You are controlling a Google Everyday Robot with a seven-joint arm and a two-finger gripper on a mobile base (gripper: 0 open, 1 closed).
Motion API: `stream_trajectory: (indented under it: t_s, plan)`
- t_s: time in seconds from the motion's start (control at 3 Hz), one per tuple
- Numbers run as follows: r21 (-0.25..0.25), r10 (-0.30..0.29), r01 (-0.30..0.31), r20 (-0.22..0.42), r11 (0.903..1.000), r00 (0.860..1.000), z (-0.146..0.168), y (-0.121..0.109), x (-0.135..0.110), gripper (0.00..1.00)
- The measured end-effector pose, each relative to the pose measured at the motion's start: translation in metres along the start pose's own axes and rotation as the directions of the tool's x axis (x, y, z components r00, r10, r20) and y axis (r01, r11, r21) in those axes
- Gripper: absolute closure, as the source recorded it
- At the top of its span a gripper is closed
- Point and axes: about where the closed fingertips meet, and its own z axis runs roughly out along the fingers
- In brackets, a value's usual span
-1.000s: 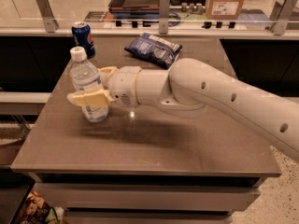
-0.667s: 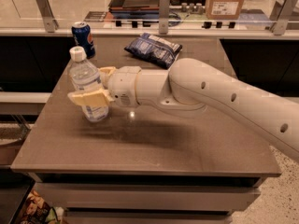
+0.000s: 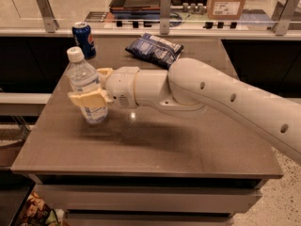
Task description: Move blue plastic bottle near pepsi can
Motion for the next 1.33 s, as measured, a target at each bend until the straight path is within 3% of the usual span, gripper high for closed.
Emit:
stream_trajectory:
  t_s: [0.33,0.67,1.33]
  plan:
    - [0.000,0.000,0.000,0.000,1.0000,1.000,0.000,0.000,0.000,1.00]
    - [0.015,0.016,-0.016,0.004,0.9998,1.000,-0.003,-0.017,-0.005,1.00]
    - [0.129,0.030,-0.035,0.042,0.9910,0.999,-0.017,-0.098,-0.027,1.00]
